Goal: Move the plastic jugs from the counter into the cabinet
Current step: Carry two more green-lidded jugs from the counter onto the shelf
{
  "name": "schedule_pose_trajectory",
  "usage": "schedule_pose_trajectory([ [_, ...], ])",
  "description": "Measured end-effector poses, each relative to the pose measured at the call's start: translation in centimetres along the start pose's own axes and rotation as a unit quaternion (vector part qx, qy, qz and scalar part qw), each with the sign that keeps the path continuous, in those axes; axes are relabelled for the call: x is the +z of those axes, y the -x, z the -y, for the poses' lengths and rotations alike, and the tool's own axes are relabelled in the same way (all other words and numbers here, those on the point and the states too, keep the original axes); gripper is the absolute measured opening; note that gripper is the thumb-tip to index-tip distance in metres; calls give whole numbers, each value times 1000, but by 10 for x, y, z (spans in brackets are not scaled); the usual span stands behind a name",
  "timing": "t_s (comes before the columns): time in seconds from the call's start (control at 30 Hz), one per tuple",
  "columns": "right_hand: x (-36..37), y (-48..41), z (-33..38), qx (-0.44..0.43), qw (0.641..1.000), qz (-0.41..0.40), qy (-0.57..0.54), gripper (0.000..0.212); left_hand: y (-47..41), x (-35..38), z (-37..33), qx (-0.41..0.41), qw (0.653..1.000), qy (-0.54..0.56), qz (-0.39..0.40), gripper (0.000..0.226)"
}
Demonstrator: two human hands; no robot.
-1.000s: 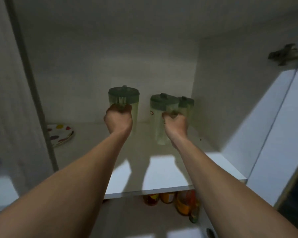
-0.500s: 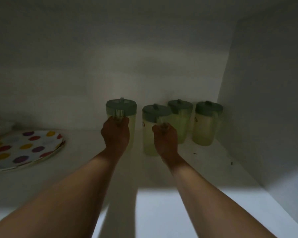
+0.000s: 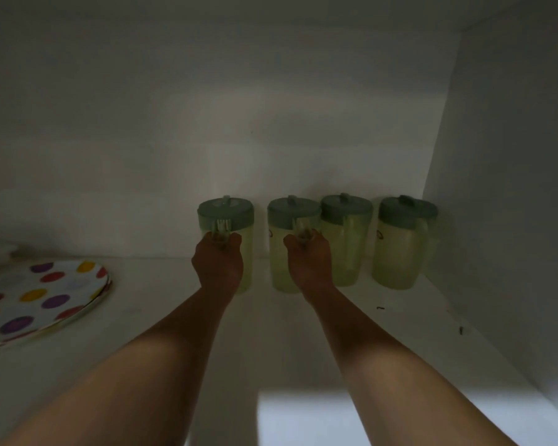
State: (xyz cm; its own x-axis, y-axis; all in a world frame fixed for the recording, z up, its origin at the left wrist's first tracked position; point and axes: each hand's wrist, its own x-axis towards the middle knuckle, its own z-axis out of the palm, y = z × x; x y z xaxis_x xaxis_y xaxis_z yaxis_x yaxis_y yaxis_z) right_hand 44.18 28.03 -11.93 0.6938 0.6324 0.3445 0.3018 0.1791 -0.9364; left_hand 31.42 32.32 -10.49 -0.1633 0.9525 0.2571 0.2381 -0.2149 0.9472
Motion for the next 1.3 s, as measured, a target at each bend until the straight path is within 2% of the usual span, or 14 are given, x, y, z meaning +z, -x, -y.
schedule_pose_trajectory([
  [0.13, 8, -6, -2, -1, 1000, 6, 2, 25, -6, 8, 1, 6, 1000, -3, 2, 28],
  [0.27, 15, -10, -4, 5, 1000, 6, -3, 28, -12, 14, 1, 14, 1000, -23, 3, 31],
  [0.4, 16, -8, 2, 32, 999, 26, 17, 17, -16, 15, 3, -1, 999, -52, 8, 39],
  [0.5, 8, -3, 8, 70, 995, 51, 58, 49, -13, 11, 3, -28, 997, -67, 7, 60],
  [0.63, -2, 4, 12, 96, 979, 89, 156, 96, -3, 2, -8, -7, 984, -168, -57, 74],
  [0.73, -16, 17, 31, 94, 961, 99, 239, 109, 9, -9, -22, 48, 969, -234, -67, 73],
  [0.8, -28, 28, 46, 82, 954, 93, 274, 103, 19, -17, -32, 98, 958, -263, -52, 70],
  [0.93, -55, 56, 90, 54, 944, 85, 314, 72, 42, -47, -54, 225, 922, -314, 16, 66],
  [1.1, -88, 101, 154, 36, 920, 96, 379, 74, 79, -92, -89, 322, 870, -369, 62, 58],
  [1.3, -117, 163, 228, -21, 880, 85, 468, 57, 124, -162, -135, 413, 819, -388, 94, 66],
])
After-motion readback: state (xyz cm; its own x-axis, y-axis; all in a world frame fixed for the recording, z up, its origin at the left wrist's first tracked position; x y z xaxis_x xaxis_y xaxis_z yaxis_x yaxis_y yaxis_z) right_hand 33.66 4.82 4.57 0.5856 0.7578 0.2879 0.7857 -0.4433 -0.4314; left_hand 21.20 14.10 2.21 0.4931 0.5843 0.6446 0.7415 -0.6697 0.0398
